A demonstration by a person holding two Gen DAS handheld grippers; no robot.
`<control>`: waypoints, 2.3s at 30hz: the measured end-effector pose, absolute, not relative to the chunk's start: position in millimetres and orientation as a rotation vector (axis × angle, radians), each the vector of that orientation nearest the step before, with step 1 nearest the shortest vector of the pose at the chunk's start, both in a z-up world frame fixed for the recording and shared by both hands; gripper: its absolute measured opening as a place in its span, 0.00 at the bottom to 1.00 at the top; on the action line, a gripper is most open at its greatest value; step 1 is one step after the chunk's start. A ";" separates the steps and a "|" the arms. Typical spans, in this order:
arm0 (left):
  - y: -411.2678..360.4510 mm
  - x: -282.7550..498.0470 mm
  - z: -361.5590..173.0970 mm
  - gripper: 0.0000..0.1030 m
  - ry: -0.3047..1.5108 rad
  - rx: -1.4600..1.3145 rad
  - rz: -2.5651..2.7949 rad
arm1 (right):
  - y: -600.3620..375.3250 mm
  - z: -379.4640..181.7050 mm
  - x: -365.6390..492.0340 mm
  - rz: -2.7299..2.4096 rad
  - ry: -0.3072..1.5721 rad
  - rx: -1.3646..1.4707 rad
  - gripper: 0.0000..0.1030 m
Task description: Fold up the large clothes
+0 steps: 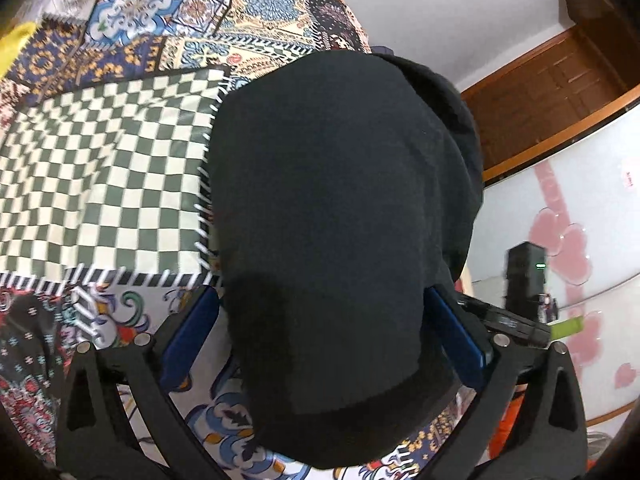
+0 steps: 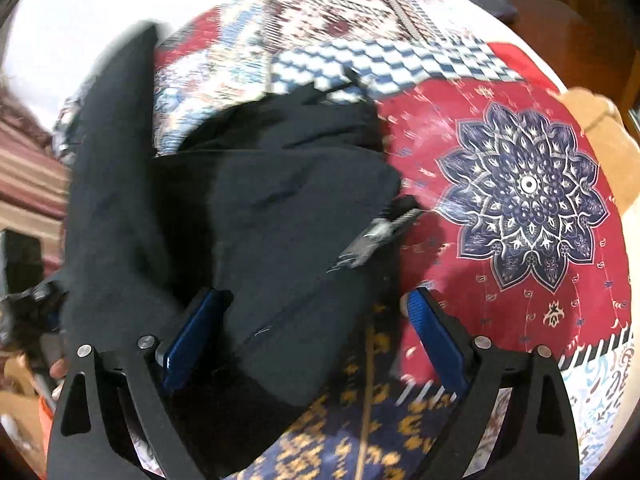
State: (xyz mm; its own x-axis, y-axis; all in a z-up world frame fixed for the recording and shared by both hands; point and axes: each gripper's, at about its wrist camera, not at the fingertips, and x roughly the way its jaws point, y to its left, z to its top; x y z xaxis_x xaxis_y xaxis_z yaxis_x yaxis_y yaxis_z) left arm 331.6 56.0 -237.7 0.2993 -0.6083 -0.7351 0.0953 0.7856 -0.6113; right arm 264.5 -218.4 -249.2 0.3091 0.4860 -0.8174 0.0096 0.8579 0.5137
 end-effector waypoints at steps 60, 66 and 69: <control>325.4 352.0 -165.5 0.73 0.925 -0.578 -0.289 | 47.1 -178.6 356.7 0.729 1.082 0.395 0.19; 383.4 369.2 -202.0 0.72 0.970 -0.602 -0.175 | 102.9 -214.7 378.8 0.731 1.163 0.389 0.19; 406.9 373.8 -223.1 0.69 1.003 -0.577 -0.094 | 127.2 -231.3 381.5 0.722 1.195 0.378 0.19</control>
State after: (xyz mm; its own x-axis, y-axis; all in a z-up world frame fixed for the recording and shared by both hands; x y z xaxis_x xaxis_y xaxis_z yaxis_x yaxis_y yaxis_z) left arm 373.8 406.9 -223.1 0.5471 -0.3329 -0.7680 -0.1840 0.8472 -0.4983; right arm 381.5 127.2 -231.3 0.1839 0.6844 -0.7056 -0.3065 0.7220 0.6204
